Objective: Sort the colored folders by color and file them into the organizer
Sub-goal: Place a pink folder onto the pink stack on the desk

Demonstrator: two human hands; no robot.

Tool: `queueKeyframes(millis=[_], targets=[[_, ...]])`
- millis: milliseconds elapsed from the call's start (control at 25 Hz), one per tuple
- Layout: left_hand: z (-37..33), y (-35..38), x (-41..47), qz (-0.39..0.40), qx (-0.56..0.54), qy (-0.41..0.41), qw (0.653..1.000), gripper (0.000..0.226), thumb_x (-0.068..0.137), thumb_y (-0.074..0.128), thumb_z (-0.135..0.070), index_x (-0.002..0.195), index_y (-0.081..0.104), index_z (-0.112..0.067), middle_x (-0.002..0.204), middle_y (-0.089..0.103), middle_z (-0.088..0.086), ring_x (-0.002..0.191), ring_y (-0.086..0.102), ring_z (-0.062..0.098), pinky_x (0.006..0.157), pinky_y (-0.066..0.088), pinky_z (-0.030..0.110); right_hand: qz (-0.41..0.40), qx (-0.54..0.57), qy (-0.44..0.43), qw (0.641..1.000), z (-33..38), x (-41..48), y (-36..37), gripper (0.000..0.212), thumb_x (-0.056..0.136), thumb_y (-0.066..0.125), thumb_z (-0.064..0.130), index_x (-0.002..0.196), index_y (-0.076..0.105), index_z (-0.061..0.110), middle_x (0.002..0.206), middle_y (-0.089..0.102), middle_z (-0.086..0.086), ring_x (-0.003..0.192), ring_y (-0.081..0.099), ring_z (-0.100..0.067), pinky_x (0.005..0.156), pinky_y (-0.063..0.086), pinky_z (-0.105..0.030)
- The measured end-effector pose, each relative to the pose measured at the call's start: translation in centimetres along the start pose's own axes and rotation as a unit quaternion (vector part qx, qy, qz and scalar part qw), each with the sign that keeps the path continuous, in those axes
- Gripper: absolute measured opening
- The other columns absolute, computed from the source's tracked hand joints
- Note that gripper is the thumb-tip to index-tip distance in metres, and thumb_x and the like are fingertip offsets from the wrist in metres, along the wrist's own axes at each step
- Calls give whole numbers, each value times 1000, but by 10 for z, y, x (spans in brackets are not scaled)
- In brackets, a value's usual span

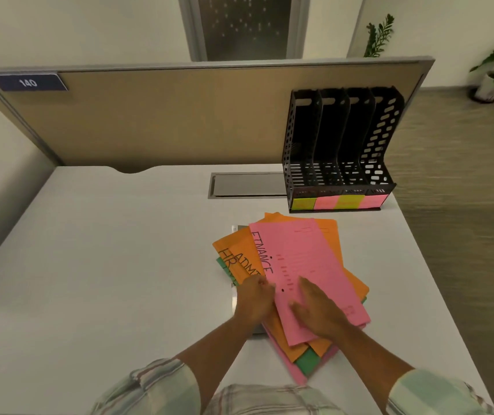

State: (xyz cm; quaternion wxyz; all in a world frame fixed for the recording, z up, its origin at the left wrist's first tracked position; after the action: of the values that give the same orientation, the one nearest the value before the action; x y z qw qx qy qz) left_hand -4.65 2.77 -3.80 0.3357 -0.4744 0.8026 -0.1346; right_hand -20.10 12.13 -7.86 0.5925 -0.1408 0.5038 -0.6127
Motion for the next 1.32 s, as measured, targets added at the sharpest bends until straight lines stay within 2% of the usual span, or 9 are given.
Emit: queueKeyframes(millis=[200, 360, 520, 720, 880, 960, 1040, 1200, 1320], targets=[[14, 19, -10, 10, -198, -155, 968, 11, 92, 64, -9, 87, 73, -8, 87, 78, 13, 78, 74, 32, 75, 65, 40, 27, 29, -2, 999, -3, -4, 5, 67, 106, 46, 43, 162, 20, 15, 164, 33, -6, 147, 38, -26, 117, 38, -49], [-1, 26, -12, 26, -224, -159, 961, 24, 87, 64, -3, 69, 73, -16, 61, 69, 5, 48, 59, 20, 50, 50, 28, 19, 31, -1, 999, -4, -3, 5, 58, 109, 38, 41, 162, 25, 21, 168, 29, -1, 151, 34, -23, 120, 34, -47], [-11, 28, -8, 46, -192, -156, 968, 28, 92, 70, 0, 70, 69, -16, 56, 68, -6, 46, 63, 8, 41, 48, 18, -42, 67, 5, 997, -9, -6, -5, 49, 110, 39, 37, 157, 41, 22, 162, 42, 2, 145, 44, -21, 119, 38, -44], [-20, 24, -7, 52, -233, -141, 961, 23, 96, 57, -2, 92, 77, -14, 90, 80, 6, 87, 78, 29, 69, 67, 34, -105, 49, 7, 993, -14, -6, -14, 48, 107, 48, 28, 154, 45, 19, 162, 42, 0, 147, 40, -21, 120, 34, -44], [-14, -9, -6, 18, -270, -132, 954, 21, 100, 55, -10, 114, 66, -21, 105, 81, 3, 89, 81, 24, 75, 68, 44, -144, 36, 98, 984, -24, 3, -29, 53, 107, 47, 30, 158, 38, 19, 168, 30, -4, 153, 31, -25, 122, 30, -48], [-2, -39, -5, 3, -291, -121, 949, 25, 104, 51, -11, 118, 66, -26, 106, 82, -1, 89, 82, 23, 81, 68, 48, -180, 59, 129, 973, -21, 6, -37, 54, 106, 48, 33, 158, 37, 21, 164, 37, -6, 148, 39, -29, 120, 32, -52], [10, -73, -2, 4, -305, -105, 947, 30, 105, 47, -10, 120, 68, -26, 107, 83, -2, 94, 81, 26, 88, 65, 54, -205, 139, 139, 959, -8, 12, -40, 53, 105, 49, 34, 156, 37, 26, 145, 58, -5, 127, 59, -31, 110, 44, -55], [45, -144, 17, -6, -331, -106, 938, 38, 104, 44, -8, 120, 72, -28, 108, 83, 3, 95, 81, 28, 81, 66, 48, -167, 339, 140, 915, 45, 35, -33, 42, 105, 52, 25, 146, 50, 28, 100, 74, 0, 74, 74, -21, 61, 60, -43], [79, -195, 43, -42, -347, -136, 927, 42, 103, 44, -5, 114, 77, -30, 105, 84, 4, 92, 81, 30, 75, 66, 43, -146, 430, 103, 885, 100, 57, -23, 26, 102, 58, 15, 122, 67, 28, 88, 79, 5, 70, 76, -17, 53, 61, -38]])
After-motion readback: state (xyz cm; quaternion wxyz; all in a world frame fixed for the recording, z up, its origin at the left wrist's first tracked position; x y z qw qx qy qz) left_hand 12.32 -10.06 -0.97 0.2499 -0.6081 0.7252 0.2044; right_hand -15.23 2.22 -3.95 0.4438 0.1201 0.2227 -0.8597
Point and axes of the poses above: each hand's wrist, its own x-axis towards the middle knuckle, its own y-axis out of the palm, z = x × y, the point moved 6 cm from there along x, towards the middle knuckle
